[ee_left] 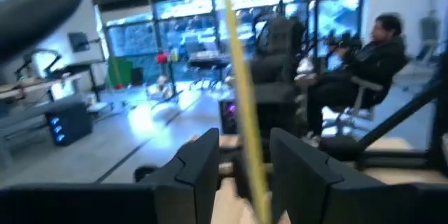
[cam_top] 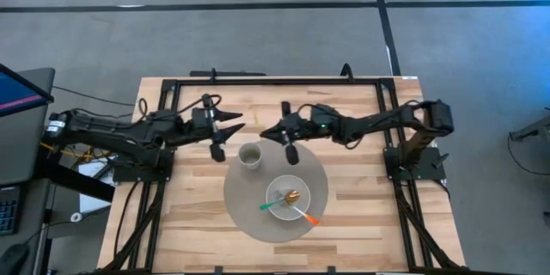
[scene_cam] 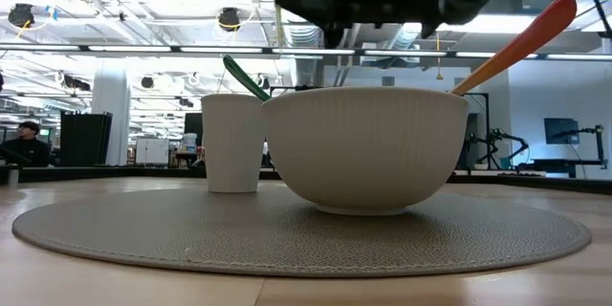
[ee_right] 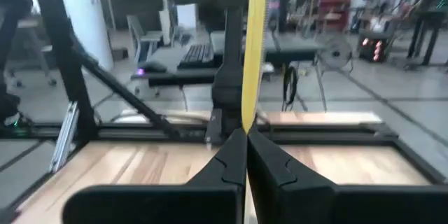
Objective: Pick & Place Utensil
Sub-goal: Put the yellow straw into the gray cup
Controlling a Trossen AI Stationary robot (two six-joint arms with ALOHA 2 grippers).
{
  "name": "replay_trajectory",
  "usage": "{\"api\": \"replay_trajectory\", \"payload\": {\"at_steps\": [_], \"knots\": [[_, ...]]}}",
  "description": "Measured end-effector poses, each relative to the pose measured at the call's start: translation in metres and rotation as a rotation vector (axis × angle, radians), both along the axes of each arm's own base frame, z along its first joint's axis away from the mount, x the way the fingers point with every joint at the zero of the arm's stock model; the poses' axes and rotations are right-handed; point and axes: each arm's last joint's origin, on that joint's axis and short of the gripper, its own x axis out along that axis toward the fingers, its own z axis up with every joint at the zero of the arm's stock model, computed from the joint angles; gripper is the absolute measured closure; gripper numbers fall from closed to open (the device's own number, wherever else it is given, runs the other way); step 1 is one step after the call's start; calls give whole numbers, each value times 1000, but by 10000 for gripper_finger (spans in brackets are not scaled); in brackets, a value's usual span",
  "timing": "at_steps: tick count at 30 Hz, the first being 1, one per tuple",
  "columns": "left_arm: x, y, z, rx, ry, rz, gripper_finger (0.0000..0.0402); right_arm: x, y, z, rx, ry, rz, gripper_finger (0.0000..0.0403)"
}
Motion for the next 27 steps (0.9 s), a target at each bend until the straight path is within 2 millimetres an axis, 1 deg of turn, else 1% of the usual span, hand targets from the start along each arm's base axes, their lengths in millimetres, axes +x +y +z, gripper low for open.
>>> {"api": "replay_trajectory", "payload": {"at_steps": [4, 6, 8, 12, 15, 20, 21, 27], "knots": [[12, 10, -11, 3, 49, 50, 271, 16, -1, -8, 8, 99, 4, 403], [15, 13, -11, 5, 49, 64, 271, 22, -1, -8, 10, 116, 1, 403], [16, 16, -12, 6, 46, 67, 271, 26, -3, -6, 9, 105, -1, 403], [16, 16, -12, 6, 45, 66, 275, 27, -4, -8, 10, 117, -4, 403], [16, 16, -12, 6, 45, 66, 300, 26, -6, -6, 10, 109, -11, 403], [16, 15, -12, 4, 45, 59, 380, 26, -6, -6, 10, 116, -12, 395], [16, 15, -12, 3, 46, 51, 387, 26, -7, -7, 10, 122, -13, 390], [17, 11, -13, -68, 45, -63, 386, 25, -6, -14, 6, 191, -9, 346]]}}
